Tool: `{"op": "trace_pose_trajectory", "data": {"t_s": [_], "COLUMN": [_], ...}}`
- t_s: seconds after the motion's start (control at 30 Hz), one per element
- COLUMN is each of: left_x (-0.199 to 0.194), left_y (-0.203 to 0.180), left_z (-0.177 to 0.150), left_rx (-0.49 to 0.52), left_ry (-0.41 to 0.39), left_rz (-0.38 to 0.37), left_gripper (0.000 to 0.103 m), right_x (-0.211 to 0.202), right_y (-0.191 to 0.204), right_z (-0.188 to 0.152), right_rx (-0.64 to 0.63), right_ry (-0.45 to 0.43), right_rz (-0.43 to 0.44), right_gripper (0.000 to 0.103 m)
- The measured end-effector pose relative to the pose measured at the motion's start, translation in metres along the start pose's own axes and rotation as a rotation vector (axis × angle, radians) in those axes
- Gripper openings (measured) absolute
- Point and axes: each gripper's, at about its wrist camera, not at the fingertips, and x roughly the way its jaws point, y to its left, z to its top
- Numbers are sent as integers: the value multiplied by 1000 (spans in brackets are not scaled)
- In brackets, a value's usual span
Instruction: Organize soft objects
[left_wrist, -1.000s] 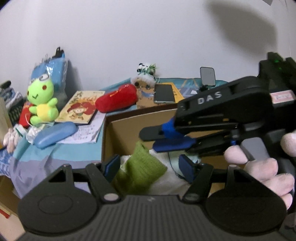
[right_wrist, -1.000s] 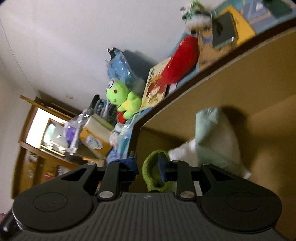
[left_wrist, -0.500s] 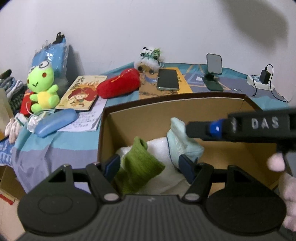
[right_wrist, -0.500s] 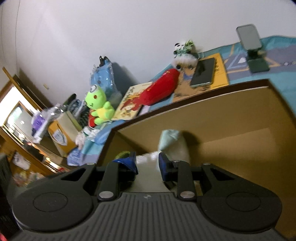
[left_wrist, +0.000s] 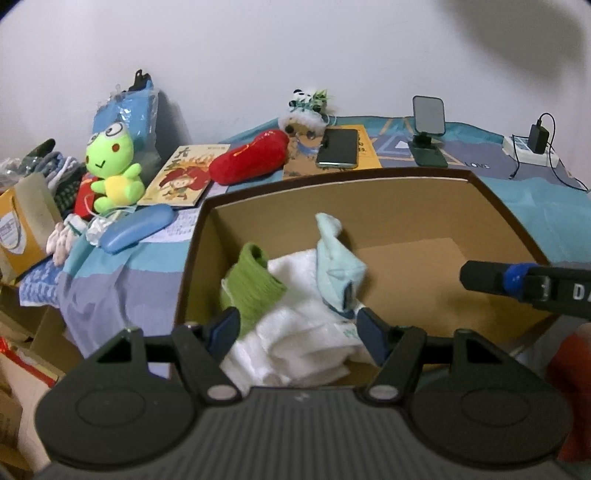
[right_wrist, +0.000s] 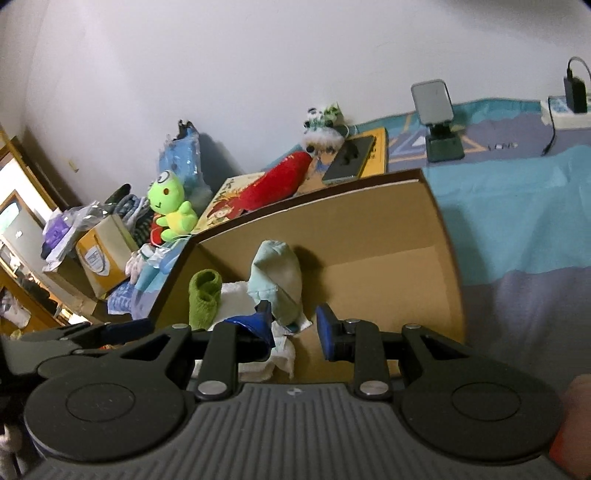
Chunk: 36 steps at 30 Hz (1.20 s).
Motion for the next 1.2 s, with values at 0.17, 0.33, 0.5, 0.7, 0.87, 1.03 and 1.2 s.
{"op": "trace_pose_trajectory", "data": {"t_s": [0.17,0.33,0.5,0.7,0.87,1.03,1.2], "left_x": [-18,-34,-48,-56,-58,-57,-61], "left_y": [-19,-36,-55,-76,-104,-141,-178], "left_z": [-7,-18,-36,-65,-84,-92,-95], "left_rx": [-12,-7,8,23,64,117,193], "left_ry": [7,6,6,47,71,71,44], "left_rz": [21,35,36,-17,-128,-257,-378], "left_gripper": [69,70,70,70,70,70,69], "right_x": [-21,-36,-53,-80,-109,-138,-159], "right_y": [-2,-5,-15,-37,-73,-109,-139], "right_z": [-10,-28,-53,-81,-96,-104,-109], "right_rx": [-23,-9,11,5,61,127,201], "right_ry": [-8,-1,-3,-19,-38,-74,-111], "right_rz": [23,61,87,74,6,-86,-159], "right_gripper": [10,10,10,10,10,10,10]}}
